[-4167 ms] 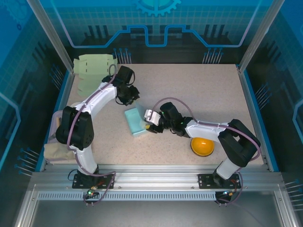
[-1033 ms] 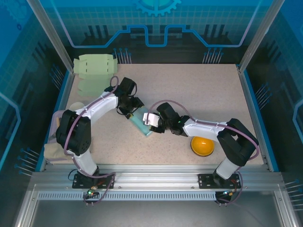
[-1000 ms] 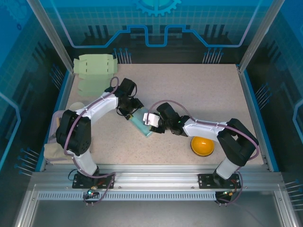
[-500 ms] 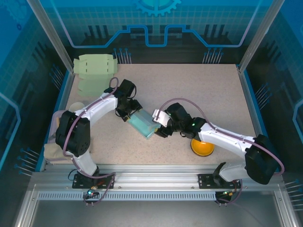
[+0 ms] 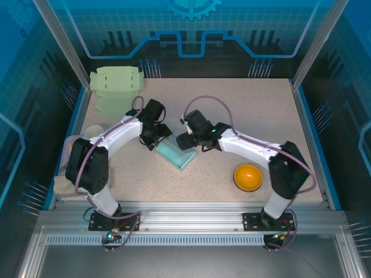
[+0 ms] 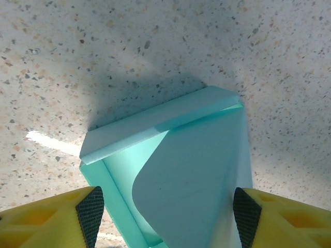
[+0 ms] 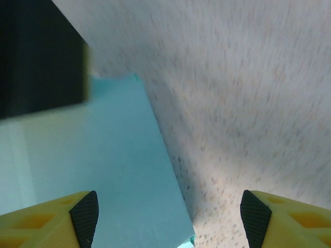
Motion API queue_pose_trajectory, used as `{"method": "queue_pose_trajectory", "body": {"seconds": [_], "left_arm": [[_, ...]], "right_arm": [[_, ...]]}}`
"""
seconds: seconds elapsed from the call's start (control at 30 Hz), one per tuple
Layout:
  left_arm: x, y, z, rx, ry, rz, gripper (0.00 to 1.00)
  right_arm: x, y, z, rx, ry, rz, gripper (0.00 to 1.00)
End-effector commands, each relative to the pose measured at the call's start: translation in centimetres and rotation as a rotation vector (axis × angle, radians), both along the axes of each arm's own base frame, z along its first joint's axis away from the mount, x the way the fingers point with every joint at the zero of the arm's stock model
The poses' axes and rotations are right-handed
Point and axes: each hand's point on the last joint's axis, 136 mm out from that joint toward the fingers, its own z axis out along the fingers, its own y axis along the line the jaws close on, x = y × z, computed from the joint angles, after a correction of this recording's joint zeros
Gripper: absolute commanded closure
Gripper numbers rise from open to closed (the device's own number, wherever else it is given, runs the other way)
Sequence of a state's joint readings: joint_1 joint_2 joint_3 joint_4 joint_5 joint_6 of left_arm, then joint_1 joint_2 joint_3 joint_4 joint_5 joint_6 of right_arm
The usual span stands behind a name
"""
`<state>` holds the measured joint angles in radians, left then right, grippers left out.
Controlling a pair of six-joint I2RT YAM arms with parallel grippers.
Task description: Fold the paper box
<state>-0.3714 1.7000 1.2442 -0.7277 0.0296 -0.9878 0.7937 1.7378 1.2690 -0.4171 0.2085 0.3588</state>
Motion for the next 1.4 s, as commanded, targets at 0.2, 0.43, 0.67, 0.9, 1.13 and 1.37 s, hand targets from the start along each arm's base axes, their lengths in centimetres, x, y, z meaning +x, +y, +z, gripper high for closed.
{"method": "queue_pose_trajectory", "body": {"seconds": [0.2,0.43,0.67,0.9,1.13,1.37], "left_arm": [[-2.5,1.4,-0.8,0.057,0.017,-0.018,0.29],[-2.9,2.6,-0.5,0.086,-0.006,-0.020,0.27],[-1.6,0.8,0.3,0.020,-0.065,-0.117,0.27],[0.8,0.1,1.4,0.037,-0.184,-0.222,0.24],[3.7,-1.3,0.7,0.063,-0.310,-0.390,0.20],[3.7,-2.8,-2.1,-0.018,-0.266,-0.431,0.22]], "right_arm": [[-2.5,-1.7,-6.4,-0.192,0.113,-0.126,0.24],[-1.5,-2.2,-6.4,-0.258,0.075,-0.060,0.24],[0.4,-1.3,-8.2,-0.300,0.037,0.281,0.26],[-0.6,-0.2,-6.5,-0.003,-0.043,0.689,0.32],[0.8,0.3,-5.5,0.114,0.024,0.753,0.37],[2.4,0.5,-5.9,0.078,0.025,0.733,0.38]]}}
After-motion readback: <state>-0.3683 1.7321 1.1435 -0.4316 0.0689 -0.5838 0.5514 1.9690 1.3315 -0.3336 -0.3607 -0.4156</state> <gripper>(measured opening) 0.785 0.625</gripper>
